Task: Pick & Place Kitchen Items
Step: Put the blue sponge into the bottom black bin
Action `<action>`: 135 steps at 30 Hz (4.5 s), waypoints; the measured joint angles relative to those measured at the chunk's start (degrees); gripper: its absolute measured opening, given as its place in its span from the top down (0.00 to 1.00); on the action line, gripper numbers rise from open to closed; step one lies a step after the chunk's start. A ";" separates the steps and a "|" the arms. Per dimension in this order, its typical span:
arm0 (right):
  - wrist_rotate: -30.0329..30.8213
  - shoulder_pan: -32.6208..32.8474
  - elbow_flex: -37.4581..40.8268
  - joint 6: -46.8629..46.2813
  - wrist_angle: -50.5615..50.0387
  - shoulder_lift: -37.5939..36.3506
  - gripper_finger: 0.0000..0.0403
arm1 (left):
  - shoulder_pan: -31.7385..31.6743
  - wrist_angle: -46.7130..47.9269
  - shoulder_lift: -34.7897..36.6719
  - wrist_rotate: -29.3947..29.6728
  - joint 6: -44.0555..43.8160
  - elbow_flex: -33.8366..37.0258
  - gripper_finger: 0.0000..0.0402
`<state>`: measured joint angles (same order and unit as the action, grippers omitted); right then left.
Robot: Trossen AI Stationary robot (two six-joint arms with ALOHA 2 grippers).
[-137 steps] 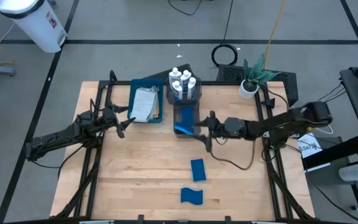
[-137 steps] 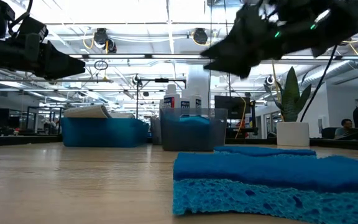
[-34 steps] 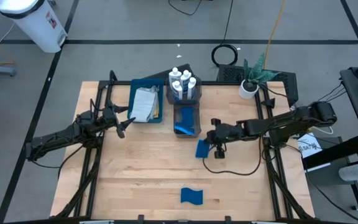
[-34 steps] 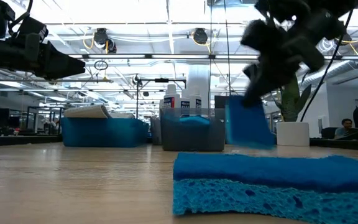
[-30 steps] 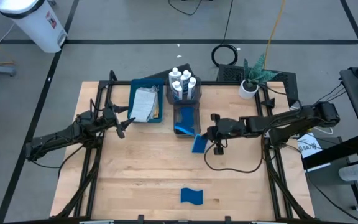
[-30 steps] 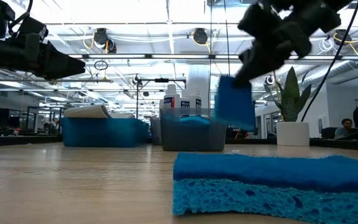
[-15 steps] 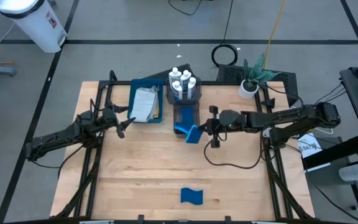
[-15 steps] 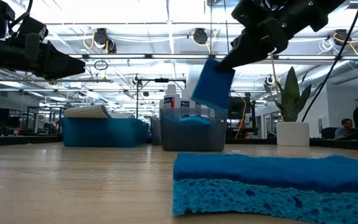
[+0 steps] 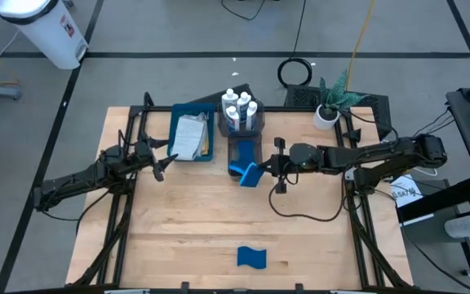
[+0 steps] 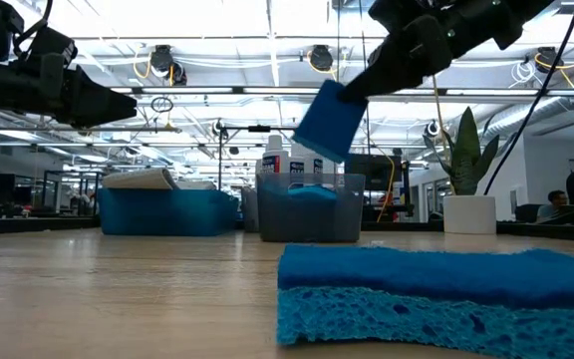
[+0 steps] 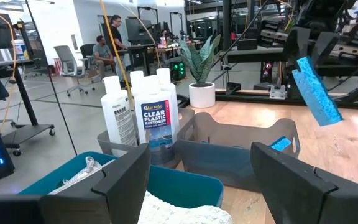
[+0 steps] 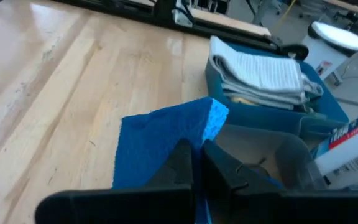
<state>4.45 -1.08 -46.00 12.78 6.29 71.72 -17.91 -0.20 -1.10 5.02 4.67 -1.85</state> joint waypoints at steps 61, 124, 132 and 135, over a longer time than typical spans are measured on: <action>10.32 16.95 24.41 1.85 2.86 -36.80 1.00 | 0.02 -0.01 0.00 0.04 0.02 0.00 0.30; 28.79 22.87 24.61 9.37 2.99 -44.22 1.00 | 0.02 -0.01 0.00 0.02 0.02 0.00 0.30; 28.61 20.43 24.61 9.02 4.37 -42.30 1.00 | 0.02 -0.01 0.00 0.03 0.02 0.02 0.30; 28.60 19.75 24.61 8.69 5.82 -40.78 1.00 | 0.02 -0.01 0.00 0.03 0.00 0.02 0.30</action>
<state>33.05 18.67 -21.39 21.48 12.11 30.94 -17.89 -0.21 -1.10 5.04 4.67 -1.83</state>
